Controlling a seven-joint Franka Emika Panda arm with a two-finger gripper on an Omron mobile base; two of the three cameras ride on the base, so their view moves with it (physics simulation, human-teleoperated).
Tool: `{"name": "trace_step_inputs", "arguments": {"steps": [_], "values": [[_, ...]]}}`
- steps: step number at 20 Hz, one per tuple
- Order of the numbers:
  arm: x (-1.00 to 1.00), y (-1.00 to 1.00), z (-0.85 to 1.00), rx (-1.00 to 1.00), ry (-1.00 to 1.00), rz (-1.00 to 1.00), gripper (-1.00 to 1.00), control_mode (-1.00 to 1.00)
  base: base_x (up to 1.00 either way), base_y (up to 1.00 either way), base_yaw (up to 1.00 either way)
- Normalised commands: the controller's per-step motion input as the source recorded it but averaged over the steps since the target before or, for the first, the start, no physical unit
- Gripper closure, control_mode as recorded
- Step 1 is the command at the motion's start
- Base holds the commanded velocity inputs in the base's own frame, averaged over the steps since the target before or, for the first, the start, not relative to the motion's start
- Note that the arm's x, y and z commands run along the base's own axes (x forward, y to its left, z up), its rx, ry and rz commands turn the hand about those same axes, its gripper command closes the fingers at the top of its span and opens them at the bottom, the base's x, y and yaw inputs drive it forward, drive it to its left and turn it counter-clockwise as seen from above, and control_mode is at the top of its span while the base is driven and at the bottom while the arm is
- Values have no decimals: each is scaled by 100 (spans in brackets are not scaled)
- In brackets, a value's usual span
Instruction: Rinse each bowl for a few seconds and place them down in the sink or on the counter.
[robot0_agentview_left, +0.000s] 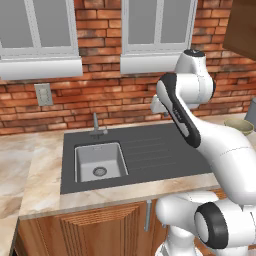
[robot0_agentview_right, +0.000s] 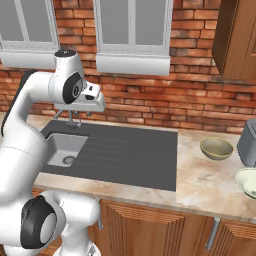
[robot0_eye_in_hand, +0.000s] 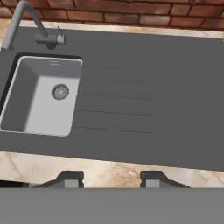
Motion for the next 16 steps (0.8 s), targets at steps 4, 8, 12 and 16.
{"name": "trace_step_inputs", "arguments": {"steps": [4, 8, 12, 16], "values": [[-3, 4, 0, -1, -1, 0, -100, -100, 0, 0, 0], [-23, 14, 0, -1, -10, 0, -100, -100, 0, 0, 0], [-34, 16, 0, 0, -12, 0, -100, -100, 0, 0, 0], [-33, 14, 0, 0, -11, 0, -100, -100, 0, 0, 0]]}}
